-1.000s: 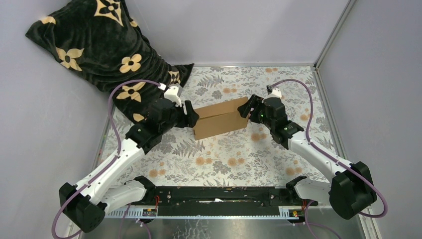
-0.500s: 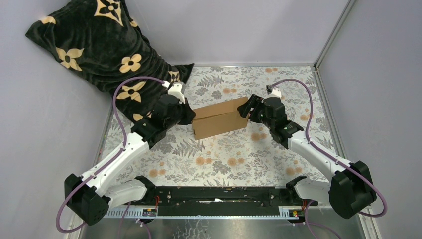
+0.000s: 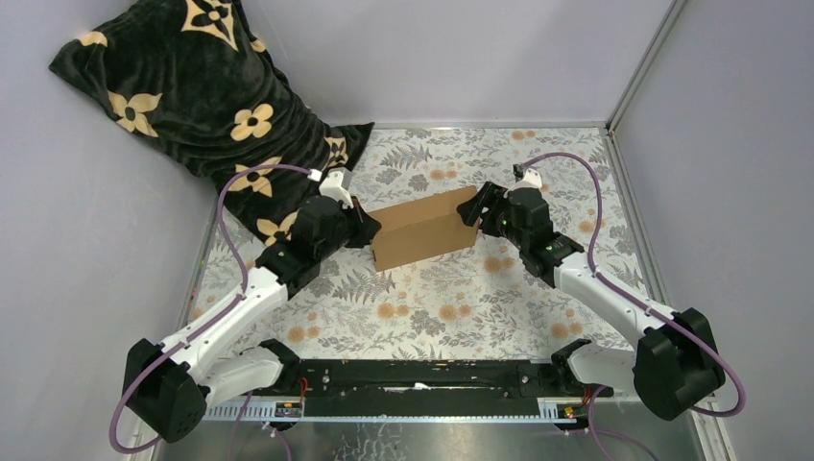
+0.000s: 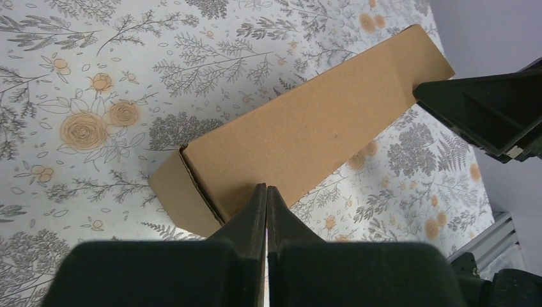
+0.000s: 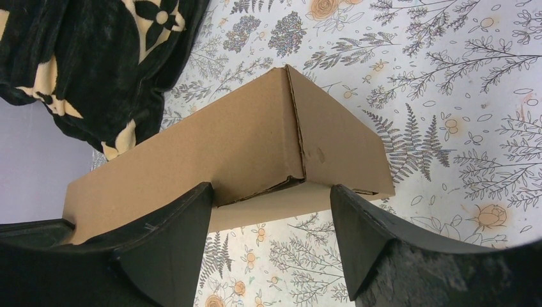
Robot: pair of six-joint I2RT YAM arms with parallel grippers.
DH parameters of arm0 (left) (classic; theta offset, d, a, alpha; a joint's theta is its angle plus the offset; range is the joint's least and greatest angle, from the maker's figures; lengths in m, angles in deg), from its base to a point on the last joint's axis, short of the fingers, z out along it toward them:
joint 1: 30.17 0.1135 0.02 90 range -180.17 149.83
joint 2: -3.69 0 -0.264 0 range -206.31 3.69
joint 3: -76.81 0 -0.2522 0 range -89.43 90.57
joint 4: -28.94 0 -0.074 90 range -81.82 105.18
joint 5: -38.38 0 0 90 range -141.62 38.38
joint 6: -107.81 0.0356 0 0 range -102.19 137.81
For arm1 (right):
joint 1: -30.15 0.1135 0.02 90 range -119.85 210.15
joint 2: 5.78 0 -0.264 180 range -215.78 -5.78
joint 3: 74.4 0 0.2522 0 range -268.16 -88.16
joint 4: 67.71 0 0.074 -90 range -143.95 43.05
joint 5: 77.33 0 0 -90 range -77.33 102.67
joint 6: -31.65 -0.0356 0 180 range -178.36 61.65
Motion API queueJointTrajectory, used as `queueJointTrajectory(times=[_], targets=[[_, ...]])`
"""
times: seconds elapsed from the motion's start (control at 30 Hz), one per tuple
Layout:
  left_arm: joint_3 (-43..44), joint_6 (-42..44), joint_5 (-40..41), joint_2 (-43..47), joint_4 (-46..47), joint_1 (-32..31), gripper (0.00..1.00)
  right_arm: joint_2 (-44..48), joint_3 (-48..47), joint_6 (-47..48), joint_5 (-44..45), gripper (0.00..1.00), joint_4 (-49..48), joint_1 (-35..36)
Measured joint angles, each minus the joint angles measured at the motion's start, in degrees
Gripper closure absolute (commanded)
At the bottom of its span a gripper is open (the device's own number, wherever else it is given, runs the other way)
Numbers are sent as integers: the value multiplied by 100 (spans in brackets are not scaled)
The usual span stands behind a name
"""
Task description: Fold the paper box
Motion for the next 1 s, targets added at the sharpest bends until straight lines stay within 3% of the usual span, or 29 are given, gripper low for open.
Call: queueJointTrajectory(times=[0.47, 0.57, 0.63, 0.7, 1.0], targets=[[-586, -660, 249, 127, 866, 7, 99, 219, -63, -15, 31, 26, 352, 0], [-807, -916, 413, 238, 1132, 0, 86, 229, -79, -20, 28, 27, 407, 0], [-960, -1093, 487, 326, 1290, -13, 71, 258, -76, -20, 24, 26, 448, 0], [-1126, -1349, 522, 422, 1526, -37, 62, 304, -70, -33, 9, 27, 511, 7], [-1405, -1880, 704, 400, 2151, -42, 60, 638, -33, 138, -111, 20, 1106, 63]])
